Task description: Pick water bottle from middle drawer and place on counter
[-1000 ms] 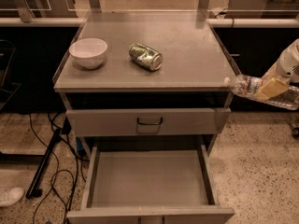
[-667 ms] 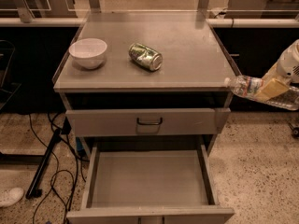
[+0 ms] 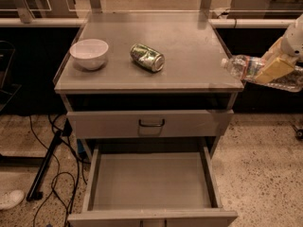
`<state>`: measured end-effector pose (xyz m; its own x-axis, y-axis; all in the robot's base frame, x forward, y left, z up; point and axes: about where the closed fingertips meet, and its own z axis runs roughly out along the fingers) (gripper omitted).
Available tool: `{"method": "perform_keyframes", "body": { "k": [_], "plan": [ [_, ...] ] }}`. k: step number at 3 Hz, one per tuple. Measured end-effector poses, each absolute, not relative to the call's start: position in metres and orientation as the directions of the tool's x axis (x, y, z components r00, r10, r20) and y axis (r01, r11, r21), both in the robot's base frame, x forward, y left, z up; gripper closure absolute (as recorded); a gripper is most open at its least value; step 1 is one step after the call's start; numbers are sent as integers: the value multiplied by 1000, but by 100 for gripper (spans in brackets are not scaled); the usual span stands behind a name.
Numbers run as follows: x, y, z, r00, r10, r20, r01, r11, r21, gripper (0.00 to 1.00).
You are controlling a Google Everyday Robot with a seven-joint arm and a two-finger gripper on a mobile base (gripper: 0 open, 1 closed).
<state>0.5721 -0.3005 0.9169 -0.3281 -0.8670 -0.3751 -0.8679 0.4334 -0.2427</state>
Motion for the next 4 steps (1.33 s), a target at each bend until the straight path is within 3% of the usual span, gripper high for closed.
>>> {"method": "perform_keyframes", "body": {
  "k": [1,2,4],
  "plan": [
    [573,-300,916,-329,-867,-373,-868,434,-241,100],
    [615,-294,941,-322,-854,-408,-865,441,-240,100],
    [625,-293,941,-329,-846,-421,-867,447,-220,100]
  ]
}}
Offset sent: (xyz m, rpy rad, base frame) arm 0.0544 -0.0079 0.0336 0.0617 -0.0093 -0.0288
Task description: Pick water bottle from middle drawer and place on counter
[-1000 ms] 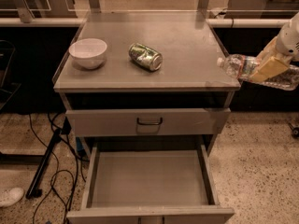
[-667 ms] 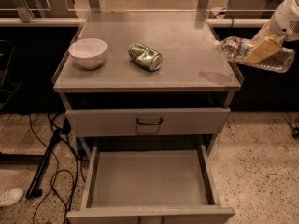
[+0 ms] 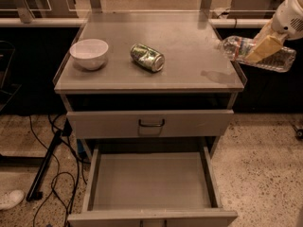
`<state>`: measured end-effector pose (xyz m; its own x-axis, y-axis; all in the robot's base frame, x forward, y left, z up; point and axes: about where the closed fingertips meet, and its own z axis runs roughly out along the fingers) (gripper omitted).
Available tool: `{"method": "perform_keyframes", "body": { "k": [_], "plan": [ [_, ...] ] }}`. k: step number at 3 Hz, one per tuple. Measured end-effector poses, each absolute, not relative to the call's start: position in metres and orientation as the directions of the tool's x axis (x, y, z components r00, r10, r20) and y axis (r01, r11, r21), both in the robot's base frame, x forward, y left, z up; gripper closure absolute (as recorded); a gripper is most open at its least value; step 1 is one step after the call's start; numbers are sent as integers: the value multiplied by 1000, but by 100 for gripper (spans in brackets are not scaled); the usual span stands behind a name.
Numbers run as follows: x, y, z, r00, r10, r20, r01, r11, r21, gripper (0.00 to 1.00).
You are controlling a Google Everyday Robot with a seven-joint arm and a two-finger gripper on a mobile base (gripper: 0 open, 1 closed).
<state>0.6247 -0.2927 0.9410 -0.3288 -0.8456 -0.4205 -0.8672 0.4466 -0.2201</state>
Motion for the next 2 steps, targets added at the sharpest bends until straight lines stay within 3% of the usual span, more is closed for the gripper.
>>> {"method": "perform_keyframes", "body": {
  "k": [1,2],
  "plan": [
    [672,-246,933,-308,-814,-493,-894,425,-144,100],
    [674,-245,932,-310,-811,-496,-892,428,-143,100]
  ]
}}
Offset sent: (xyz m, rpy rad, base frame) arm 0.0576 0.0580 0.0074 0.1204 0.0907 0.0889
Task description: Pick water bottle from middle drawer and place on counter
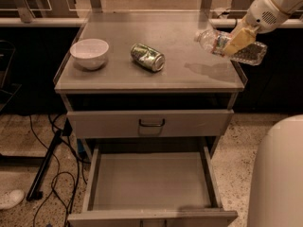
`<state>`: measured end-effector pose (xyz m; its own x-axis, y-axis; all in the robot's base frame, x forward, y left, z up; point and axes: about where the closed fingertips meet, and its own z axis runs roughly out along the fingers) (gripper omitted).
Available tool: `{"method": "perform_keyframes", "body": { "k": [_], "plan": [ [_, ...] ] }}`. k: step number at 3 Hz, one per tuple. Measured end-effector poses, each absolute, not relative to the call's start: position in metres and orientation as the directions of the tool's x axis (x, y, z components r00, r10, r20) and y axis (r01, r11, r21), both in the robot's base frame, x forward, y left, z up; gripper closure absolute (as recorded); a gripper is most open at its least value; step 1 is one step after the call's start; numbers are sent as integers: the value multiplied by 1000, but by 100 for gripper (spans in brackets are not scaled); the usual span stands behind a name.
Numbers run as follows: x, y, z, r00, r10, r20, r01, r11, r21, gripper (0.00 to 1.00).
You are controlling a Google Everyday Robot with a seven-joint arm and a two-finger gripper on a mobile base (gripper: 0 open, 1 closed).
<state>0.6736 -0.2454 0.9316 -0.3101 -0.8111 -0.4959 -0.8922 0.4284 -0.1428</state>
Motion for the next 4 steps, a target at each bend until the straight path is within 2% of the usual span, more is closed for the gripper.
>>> {"method": "perform_keyframes", "body": {
  "k": [4],
  "plan": [
    [722,-201,894,-290,-797,-530,-915,393,-90,100]
  ]
}}
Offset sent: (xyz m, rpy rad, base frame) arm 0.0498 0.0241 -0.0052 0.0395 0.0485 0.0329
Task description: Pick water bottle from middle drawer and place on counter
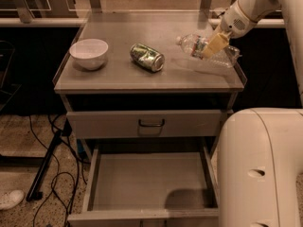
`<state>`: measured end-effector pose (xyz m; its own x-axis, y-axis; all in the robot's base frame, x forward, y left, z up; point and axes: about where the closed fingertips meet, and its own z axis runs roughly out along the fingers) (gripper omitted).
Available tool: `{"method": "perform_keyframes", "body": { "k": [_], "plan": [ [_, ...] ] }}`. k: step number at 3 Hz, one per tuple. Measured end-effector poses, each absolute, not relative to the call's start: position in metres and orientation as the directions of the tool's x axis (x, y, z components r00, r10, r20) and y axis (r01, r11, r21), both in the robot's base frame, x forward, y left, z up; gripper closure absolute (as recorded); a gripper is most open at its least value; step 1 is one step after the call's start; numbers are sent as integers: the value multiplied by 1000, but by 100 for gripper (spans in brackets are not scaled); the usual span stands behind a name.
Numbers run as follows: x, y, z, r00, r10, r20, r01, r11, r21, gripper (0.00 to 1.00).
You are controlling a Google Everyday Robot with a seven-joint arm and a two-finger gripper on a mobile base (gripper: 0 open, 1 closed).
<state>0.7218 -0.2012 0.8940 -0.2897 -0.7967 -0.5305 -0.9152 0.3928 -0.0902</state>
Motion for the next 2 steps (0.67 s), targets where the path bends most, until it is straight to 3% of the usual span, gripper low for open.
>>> {"method": "perform_keyframes", "body": {
  "k": [2],
  "plan": [
    [737,-193,869,-314,-774,-550,-913,405,-49,100]
  ]
}}
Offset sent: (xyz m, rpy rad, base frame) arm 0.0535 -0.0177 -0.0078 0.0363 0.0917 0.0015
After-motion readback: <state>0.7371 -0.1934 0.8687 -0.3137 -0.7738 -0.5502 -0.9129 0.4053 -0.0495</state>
